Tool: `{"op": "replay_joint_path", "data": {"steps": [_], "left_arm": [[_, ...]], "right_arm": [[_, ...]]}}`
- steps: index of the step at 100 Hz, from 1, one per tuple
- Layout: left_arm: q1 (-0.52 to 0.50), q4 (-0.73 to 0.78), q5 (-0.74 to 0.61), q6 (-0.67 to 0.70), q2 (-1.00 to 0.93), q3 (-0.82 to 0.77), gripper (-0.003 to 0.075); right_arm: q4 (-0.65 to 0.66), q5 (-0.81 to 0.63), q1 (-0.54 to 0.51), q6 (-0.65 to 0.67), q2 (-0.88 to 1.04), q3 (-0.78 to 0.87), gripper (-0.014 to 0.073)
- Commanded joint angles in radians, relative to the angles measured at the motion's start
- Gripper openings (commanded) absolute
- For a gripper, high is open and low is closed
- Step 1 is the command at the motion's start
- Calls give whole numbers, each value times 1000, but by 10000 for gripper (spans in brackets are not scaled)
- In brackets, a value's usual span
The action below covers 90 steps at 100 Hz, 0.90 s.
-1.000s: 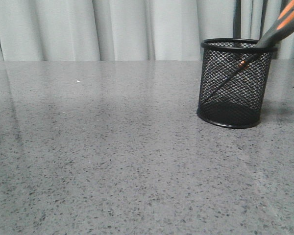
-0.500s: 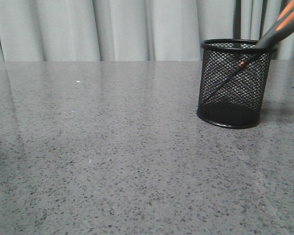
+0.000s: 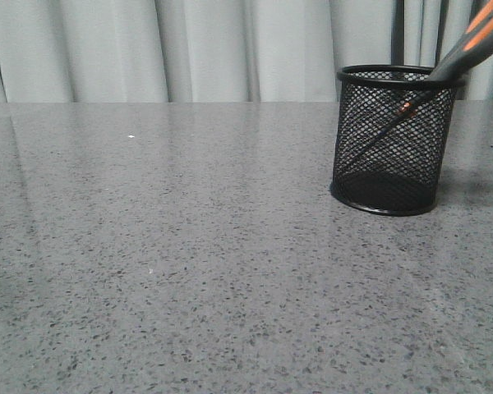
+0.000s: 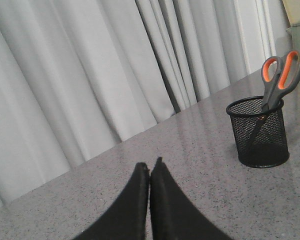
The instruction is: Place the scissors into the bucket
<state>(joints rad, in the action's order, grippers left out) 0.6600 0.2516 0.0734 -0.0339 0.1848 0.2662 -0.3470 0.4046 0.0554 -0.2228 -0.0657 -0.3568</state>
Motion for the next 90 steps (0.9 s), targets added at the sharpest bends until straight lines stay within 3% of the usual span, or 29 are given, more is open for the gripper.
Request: {"op": "replay_joint_path", "data": {"steps": [1,67,79,90], "left_arm": [[0,-9,-88,14,9,27,-21],[-2,-41,-83,14,9,22,-21],[-90,-93,-79,14,9,-9,-21],[-238,-170,-88,24,4,-77,-21]], "right_arm": [[-9,-66,-2,-9,-10,-23,-72],[-9,-66,-2,-9,-10,-23,-72],[-9,-66,-2,-9,-10,-23,-72],[-9,-66,-2,-9,-10,-23,-72]]}}
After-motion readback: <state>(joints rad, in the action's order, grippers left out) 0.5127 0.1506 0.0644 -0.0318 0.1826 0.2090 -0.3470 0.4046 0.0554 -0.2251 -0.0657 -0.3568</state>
